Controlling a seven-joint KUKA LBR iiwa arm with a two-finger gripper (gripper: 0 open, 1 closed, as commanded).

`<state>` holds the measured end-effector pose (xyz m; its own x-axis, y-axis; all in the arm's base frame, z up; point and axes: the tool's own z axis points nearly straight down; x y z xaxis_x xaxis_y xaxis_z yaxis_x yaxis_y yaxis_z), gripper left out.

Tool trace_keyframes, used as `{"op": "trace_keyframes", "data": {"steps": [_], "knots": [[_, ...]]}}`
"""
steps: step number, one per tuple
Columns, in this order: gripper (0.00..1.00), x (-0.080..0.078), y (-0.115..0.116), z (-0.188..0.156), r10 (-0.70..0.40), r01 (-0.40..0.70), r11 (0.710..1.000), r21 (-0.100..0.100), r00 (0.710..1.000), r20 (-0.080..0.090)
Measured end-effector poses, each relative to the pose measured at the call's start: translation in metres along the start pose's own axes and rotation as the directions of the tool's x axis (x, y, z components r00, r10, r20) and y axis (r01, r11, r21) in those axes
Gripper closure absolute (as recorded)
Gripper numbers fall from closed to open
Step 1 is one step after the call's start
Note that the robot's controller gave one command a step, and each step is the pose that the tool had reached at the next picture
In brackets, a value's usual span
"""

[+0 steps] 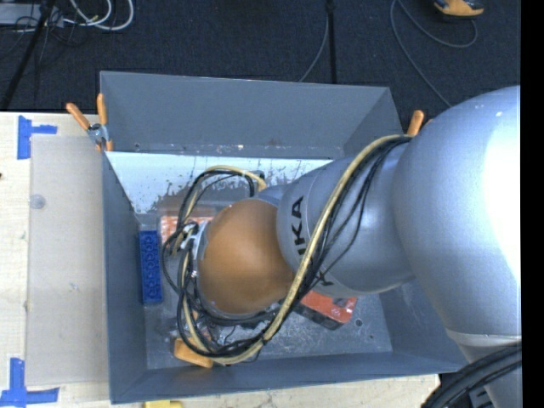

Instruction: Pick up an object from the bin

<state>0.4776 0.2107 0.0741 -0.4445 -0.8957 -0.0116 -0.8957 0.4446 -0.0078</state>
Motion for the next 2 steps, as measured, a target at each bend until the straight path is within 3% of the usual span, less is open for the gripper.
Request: {"op": "trace_keyframes", "data": {"steps": [1, 2], "knots": [[1.00, 0.000, 0.000, 0.000, 0.002, -0.002, 1.000, 0.000, 1.000, 0.000], [1.00, -0.005, 0.004, -0.062, -0.026, 0.026, 1.000, -0.002, 1.000, 0.000]]}}
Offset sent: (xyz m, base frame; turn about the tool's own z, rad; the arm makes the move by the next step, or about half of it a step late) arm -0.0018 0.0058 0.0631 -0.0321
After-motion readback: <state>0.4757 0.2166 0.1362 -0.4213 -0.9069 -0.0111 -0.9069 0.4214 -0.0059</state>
